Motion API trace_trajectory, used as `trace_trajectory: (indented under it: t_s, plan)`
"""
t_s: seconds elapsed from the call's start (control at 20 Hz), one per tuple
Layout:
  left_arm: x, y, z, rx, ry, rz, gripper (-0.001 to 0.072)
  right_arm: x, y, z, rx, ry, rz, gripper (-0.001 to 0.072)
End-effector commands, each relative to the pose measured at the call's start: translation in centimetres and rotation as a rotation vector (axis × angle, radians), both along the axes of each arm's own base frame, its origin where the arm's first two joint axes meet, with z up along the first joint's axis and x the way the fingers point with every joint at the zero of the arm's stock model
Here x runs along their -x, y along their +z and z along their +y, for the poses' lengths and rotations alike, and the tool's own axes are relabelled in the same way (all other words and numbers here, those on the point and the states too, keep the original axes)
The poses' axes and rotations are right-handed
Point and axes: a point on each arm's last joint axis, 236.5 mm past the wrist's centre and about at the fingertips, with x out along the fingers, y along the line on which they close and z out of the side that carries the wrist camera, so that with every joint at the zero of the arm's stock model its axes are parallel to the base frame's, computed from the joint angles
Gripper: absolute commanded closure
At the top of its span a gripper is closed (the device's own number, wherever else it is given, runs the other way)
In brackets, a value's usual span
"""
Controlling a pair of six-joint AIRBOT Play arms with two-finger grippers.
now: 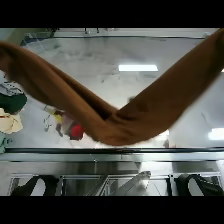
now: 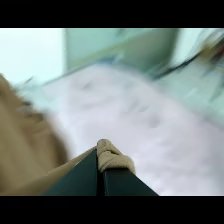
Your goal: Fold the shirts.
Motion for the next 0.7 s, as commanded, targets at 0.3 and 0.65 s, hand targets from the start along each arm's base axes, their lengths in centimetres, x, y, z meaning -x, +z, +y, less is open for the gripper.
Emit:
trace_trajectory:
  t_s: [0.3,0.65]
  plan:
    - [-18.0,-11.3,8.1,0.113,0.072,0.416,0.0685,-19.5,-14.0,-7.2,-0.148,-0.194,0.366,0.0693]
    - [-28.8,-37.6,3.1,0.032,-0.029,0.936,0.0693,-26.8,-42.3,-1.8,-0.175,-0.16,0.939,0.0693]
